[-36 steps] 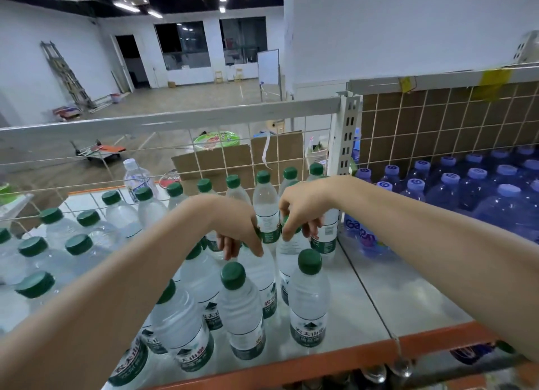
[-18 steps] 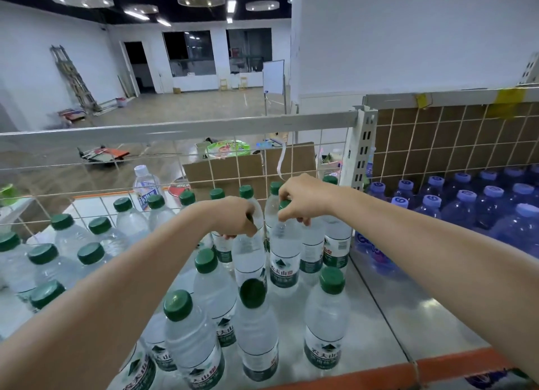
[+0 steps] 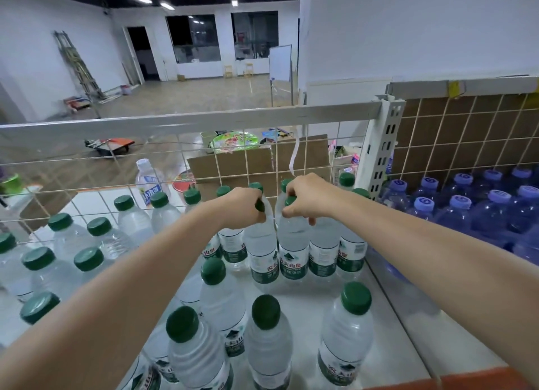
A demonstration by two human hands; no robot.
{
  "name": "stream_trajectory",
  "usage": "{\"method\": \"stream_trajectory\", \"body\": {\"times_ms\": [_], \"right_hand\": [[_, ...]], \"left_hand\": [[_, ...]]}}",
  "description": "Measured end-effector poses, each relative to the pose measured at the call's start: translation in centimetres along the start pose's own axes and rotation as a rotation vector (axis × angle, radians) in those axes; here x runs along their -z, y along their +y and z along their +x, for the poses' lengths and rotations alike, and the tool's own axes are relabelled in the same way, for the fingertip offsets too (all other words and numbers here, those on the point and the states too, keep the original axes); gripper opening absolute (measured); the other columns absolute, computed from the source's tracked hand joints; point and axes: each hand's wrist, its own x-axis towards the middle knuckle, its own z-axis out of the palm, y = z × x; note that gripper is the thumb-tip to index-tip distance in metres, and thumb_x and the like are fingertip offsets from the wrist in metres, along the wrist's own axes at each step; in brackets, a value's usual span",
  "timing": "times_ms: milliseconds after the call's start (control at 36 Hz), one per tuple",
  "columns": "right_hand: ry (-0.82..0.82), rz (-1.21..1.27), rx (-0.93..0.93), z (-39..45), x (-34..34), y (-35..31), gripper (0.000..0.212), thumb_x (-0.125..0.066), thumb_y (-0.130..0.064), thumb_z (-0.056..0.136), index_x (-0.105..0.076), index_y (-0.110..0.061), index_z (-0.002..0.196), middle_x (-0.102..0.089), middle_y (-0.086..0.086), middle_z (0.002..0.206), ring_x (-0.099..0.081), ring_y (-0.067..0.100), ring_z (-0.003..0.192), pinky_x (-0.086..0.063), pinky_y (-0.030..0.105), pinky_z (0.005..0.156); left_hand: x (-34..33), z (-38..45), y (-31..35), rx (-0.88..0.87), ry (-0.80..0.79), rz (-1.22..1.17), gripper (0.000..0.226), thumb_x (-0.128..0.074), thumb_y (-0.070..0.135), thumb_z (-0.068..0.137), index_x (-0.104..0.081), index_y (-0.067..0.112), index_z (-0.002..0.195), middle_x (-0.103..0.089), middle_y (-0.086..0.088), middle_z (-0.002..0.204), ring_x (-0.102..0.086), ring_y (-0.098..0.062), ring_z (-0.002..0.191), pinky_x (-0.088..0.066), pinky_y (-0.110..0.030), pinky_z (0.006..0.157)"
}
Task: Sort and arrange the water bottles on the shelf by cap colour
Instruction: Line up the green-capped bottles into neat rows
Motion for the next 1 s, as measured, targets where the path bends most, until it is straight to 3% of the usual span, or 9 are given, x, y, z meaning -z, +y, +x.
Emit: {"method": "stream_trajectory", "body": {"times_ms": [167, 333, 417, 500, 583, 639, 806, 917, 1000], "right_hand": [[-0.033, -0.004, -0.012, 0.3, -0.4, -0.2, 0.020, -0.066, -0.026, 0.087, -0.052, -0.013, 0.079, -0.060, 0.005, 0.076, -0.069, 0.018, 0.052, -0.046, 0.023, 0.046], [-0.017, 0.047, -0.028, -0.2, -0.9, 0.2, 0.015, -0.062, -0.024, 0.088, -0.051, -0.015, 0.083, -0.063, 0.009, 0.086, -0.068, 0.018, 0.051, -0.043, 0.021, 0.039], [0.020, 0.027, -0.034, -0.5, -0.9, 0.2, 0.021, -0.065, -0.026, 0.086, -0.050, -0.012, 0.093, -0.059, 0.008, 0.088, -0.065, 0.018, 0.049, -0.045, 0.024, 0.040], [0.130, -0.089, -0.018, -1.2, -0.4, 0.1, 0.036, -0.068, -0.036, 0.084, -0.047, -0.013, 0.102, -0.058, 0.006, 0.091, -0.057, 0.015, 0.057, -0.044, 0.026, 0.048], [0.221, -0.146, 0.036, -1.5, 0.1, -0.4, 0.039, -0.064, -0.042, 0.086, -0.052, -0.012, 0.109, -0.059, 0.004, 0.094, -0.056, 0.020, 0.077, -0.050, 0.033, 0.066], [0.226, -0.110, 0.090, -1.8, 0.2, -1.1, 0.036, -0.060, -0.045, 0.087, -0.055, -0.015, 0.107, -0.059, 0.001, 0.090, -0.055, 0.018, 0.074, -0.048, 0.032, 0.065], [0.102, 0.029, 0.292, -3.4, -0.2, -4.6, 0.025, -0.062, -0.038, 0.090, -0.059, -0.016, 0.100, -0.058, -0.005, 0.094, -0.056, 0.008, 0.063, -0.056, 0.033, 0.068], [-0.029, 0.154, 0.345, -4.7, -0.6, -6.7, 0.027, -0.064, -0.038, 0.090, -0.061, -0.016, 0.103, -0.060, -0.003, 0.091, -0.065, 0.014, 0.066, -0.059, 0.032, 0.067], [-0.118, 0.157, 0.350, -5.4, -1.1, -8.1, 0.035, -0.065, -0.047, 0.087, -0.061, -0.018, 0.106, -0.065, 0.002, 0.092, -0.065, 0.014, 0.070, -0.058, 0.028, 0.066]], "left_hand": [[-0.4, 0.2, 0.3, 0.009, -0.008, 0.011, 0.028, -0.059, 0.031, 0.092, -0.051, 0.011, 0.109, -0.058, -0.007, 0.102, -0.057, -0.024, 0.087, -0.047, -0.033, 0.074], [-0.5, -0.2, 0.6, 0.033, 0.004, -0.003, 0.027, -0.059, 0.030, 0.091, -0.050, 0.011, 0.108, -0.057, -0.006, 0.098, -0.053, -0.019, 0.079, -0.043, -0.030, 0.066], [-0.4, -0.7, 0.5, 0.070, -0.002, -0.045, 0.035, -0.063, 0.033, 0.089, -0.050, 0.009, 0.111, -0.058, -0.009, 0.102, -0.058, -0.023, 0.086, -0.048, -0.035, 0.072], [0.0, -1.8, 0.3, 0.080, 0.034, -0.083, 0.045, -0.064, 0.036, 0.088, -0.050, 0.006, 0.118, -0.061, -0.010, 0.107, -0.062, -0.025, 0.089, -0.050, -0.037, 0.075], [0.7, -3.4, -0.2, 0.076, 0.120, -0.113, 0.042, -0.060, 0.038, 0.091, -0.051, 0.008, 0.120, -0.060, -0.004, 0.104, -0.060, -0.017, 0.079, -0.045, -0.027, 0.060], [1.1, -4.6, -0.7, 0.082, 0.160, -0.153, 0.036, -0.058, 0.038, 0.092, -0.056, 0.011, 0.115, -0.062, -0.001, 0.099, -0.062, -0.014, 0.075, -0.045, -0.025, 0.059], [2.2, -8.4, -2.6, 0.142, 0.211, -0.172, 0.025, -0.059, 0.037, 0.092, -0.062, 0.013, 0.099, -0.064, -0.003, 0.088, -0.065, -0.019, 0.076, -0.055, -0.034, 0.072], [2.4, -10.5, -3.8, 0.184, 0.208, -0.064, 0.028, -0.062, 0.037, 0.090, -0.063, 0.011, 0.102, -0.059, -0.001, 0.088, -0.057, -0.019, 0.080, -0.043, -0.027, 0.063], [2.6, -11.3, -5.0, 0.182, 0.183, -0.024, 0.031, -0.065, 0.039, 0.088, -0.064, 0.014, 0.106, -0.058, 0.000, 0.094, -0.055, -0.017, 0.085, -0.043, -0.027, 0.070]]}}
